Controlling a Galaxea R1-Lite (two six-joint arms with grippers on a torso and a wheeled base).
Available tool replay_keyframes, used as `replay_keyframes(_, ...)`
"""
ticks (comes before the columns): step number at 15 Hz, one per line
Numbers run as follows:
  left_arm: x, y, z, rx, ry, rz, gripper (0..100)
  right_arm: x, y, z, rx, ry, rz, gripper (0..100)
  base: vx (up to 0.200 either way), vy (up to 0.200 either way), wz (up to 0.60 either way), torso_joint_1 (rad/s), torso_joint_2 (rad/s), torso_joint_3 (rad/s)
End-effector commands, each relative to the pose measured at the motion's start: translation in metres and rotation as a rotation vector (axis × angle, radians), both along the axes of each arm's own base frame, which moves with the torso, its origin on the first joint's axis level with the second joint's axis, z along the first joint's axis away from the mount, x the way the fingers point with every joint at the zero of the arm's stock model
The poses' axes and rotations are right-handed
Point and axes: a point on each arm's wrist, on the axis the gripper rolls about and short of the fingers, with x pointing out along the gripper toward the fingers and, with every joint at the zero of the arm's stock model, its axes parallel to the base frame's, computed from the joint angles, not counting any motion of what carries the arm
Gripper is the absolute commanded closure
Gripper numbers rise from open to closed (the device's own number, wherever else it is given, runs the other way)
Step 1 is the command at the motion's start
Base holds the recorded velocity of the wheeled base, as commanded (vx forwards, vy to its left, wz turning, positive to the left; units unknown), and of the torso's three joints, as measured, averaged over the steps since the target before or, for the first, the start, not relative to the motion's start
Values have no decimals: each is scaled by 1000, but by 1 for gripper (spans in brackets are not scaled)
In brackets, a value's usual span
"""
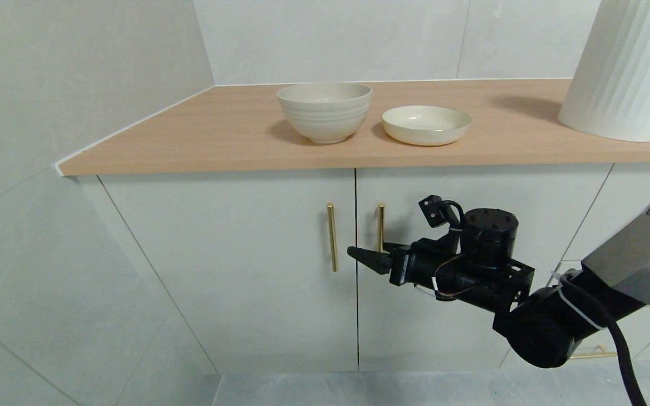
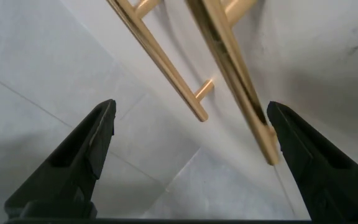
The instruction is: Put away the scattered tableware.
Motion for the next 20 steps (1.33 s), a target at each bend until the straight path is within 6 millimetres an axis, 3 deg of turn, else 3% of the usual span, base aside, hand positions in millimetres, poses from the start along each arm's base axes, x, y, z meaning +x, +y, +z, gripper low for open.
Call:
replay_keyframes(1, 0, 0, 0, -1, 0, 0, 0, 1, 1, 1, 23, 22, 1, 0, 0, 0, 0, 0, 0, 0)
replay_keyframes(13, 0, 0, 0, -1, 0, 0, 0, -15, 8, 13, 79, 70, 63, 0, 0, 0, 0, 0, 0, 0)
replay_keyframes(20, 0, 0, 0, -1, 0, 0, 0, -86, -33, 45, 80, 78, 330, 0, 0, 0, 0, 0, 0, 0)
